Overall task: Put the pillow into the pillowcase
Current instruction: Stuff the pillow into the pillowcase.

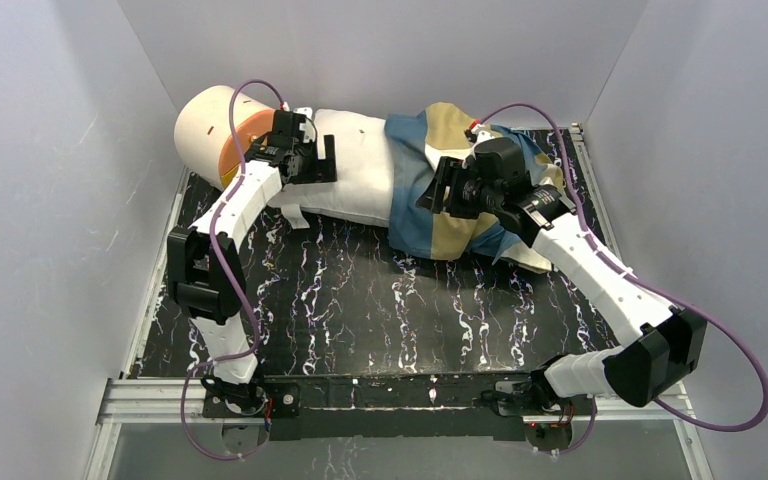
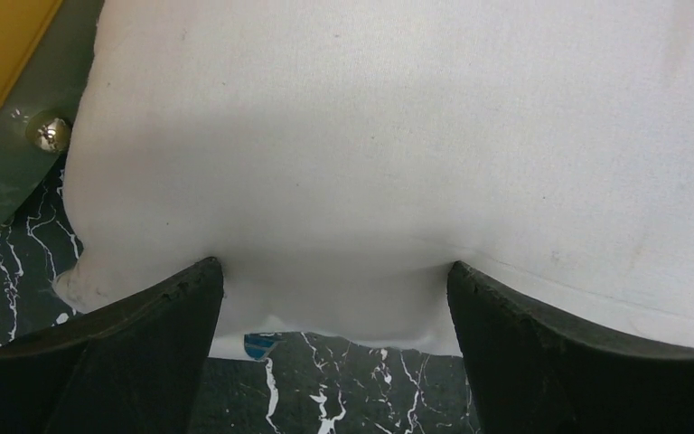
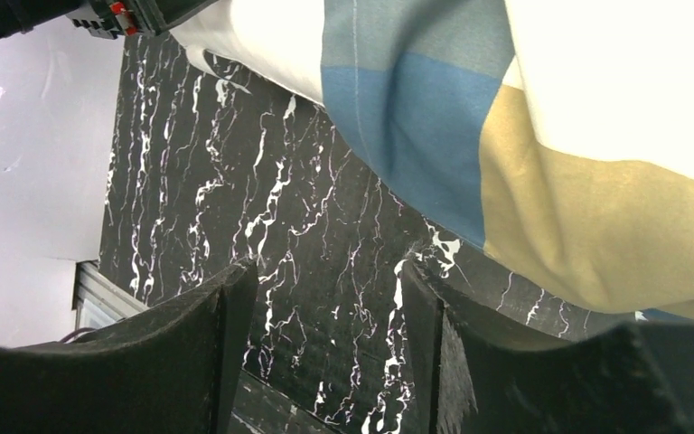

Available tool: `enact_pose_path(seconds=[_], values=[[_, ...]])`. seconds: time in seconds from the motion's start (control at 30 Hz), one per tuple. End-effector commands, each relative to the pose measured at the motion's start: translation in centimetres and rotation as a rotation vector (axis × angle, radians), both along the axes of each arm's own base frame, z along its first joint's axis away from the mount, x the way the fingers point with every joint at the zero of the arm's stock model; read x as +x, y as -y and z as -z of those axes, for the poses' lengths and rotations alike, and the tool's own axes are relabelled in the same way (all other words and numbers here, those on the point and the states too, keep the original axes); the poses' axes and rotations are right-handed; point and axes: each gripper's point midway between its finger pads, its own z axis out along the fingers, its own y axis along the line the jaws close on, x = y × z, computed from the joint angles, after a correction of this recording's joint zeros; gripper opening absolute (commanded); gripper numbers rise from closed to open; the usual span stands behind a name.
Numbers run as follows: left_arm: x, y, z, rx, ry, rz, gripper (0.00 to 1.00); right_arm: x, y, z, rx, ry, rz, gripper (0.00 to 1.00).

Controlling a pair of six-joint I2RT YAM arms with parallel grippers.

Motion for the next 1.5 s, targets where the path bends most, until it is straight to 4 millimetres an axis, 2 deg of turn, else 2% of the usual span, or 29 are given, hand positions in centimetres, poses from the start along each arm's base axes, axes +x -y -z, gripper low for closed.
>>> enact_pose_path(seconds=[0.0,0.03,0.07,0.13,0.17,0.23,0.27,0.33,0.5,0.57,0.6,0.67,0.73,0.77,0.83,0.9,1.0,1.13,1.17,1.2,1.23,1.3,1.33,1.37,1.47], values=[[1.8,0.0,-1.1,0.011,0.097,0.002,0.91,0.5,0.4,-1.2,0.005,0.069,0.018,0.68],[2.0,0.3,-0.9,0.002,0.095,0.011,0.85,0.7,0.5,-0.9,-0.009,0.073,0.021,0.68],[2.0,0.5,-0.9,-0.011,0.093,0.019,0.73,0.8,0.5,-0.8,-0.019,0.080,0.016,0.68],[1.5,1.1,-1.8,-0.053,0.124,0.029,0.35,1.0,0.4,-0.5,-0.025,0.097,0.002,0.68],[1.0,1.8,-2.6,-0.099,0.149,0.037,0.22,1.2,0.4,-0.4,-0.031,0.101,0.002,0.68],[-0.3,2.5,-3.8,-0.167,0.197,0.040,0.03,1.5,0.5,-0.1,-0.045,0.095,0.011,0.68],[-1.0,2.7,-5.2,-0.200,0.227,0.037,0.00,1.5,0.5,0.0,-0.053,0.087,0.015,0.68],[-2.4,3.2,-6.0,-0.246,0.220,0.033,0.00,1.6,0.5,0.0,-0.062,0.078,0.020,0.68],[-5.9,4.7,-7.3,-0.305,0.228,0.047,0.00,1.8,0.4,-0.6,-0.068,0.101,0.012,0.68],[-6.7,4.8,-7.6,-0.277,0.244,0.060,0.00,1.8,0.3,-0.8,-0.069,0.103,0.009,0.68],[-6.7,4.3,-7.5,-0.245,0.250,0.048,0.02,1.7,0.3,-0.9,-0.066,0.104,0.008,0.68],[-5.6,1.7,-7.5,-0.110,0.255,-0.031,0.29,1.4,0.1,-1.0,-0.053,0.098,0.001,0.68],[-4.9,0.6,-6.6,-0.014,0.212,-0.032,0.56,1.0,0.0,-1.3,-0.041,0.100,-0.004,0.68],[-4.4,0.2,-6.5,0.034,0.205,-0.027,0.68,0.8,0.0,-1.3,-0.038,0.101,-0.005,0.68],[-3.5,-0.4,-5.8,0.099,0.188,-0.018,0.82,0.6,0.3,-1.4,-0.044,0.107,0.006,0.68],[-2.5,-0.3,-5.0,0.120,0.162,-0.012,0.92,0.6,0.8,-1.4,-0.054,0.116,0.024,0.68],[-0.9,0.1,-3.5,0.139,0.125,0.010,0.98,0.5,1.2,-1.8,-0.057,0.135,0.035,0.69],[1.3,-0.3,-1.0,0.209,0.082,-0.009,0.98,0.3,1.6,-2.1,-0.067,0.147,0.037,0.69],[1.5,0.0,0.2,0.206,0.057,-0.008,0.97,0.5,1.8,-1.9,-0.084,0.151,0.044,0.69],[1.6,0.6,1.4,0.183,0.032,0.005,0.88,0.6,2.1,-1.6,-0.110,0.157,0.049,0.69],[1.4,1.3,2.4,0.150,0.007,0.014,0.72,1.0,2.7,-0.8,-0.154,0.165,0.058,0.69],[0.5,2.7,3.0,0.086,-0.010,0.017,0.26,1.5,3.4,0.5,-0.211,0.154,0.082,0.69],[-0.3,3.0,2.6,0.064,0.003,0.003,0.09,1.5,3.5,1.0,-0.230,0.139,0.081,0.69],[-1.2,3.4,2.0,0.037,0.015,-0.010,0.00,1.4,3.3,1.4,-0.234,0.125,0.072,0.69],[-4.0,4.9,-0.3,-0.017,0.049,-0.016,0.00,1.2,2.3,1.8,-0.205,0.119,0.029,0.68]])
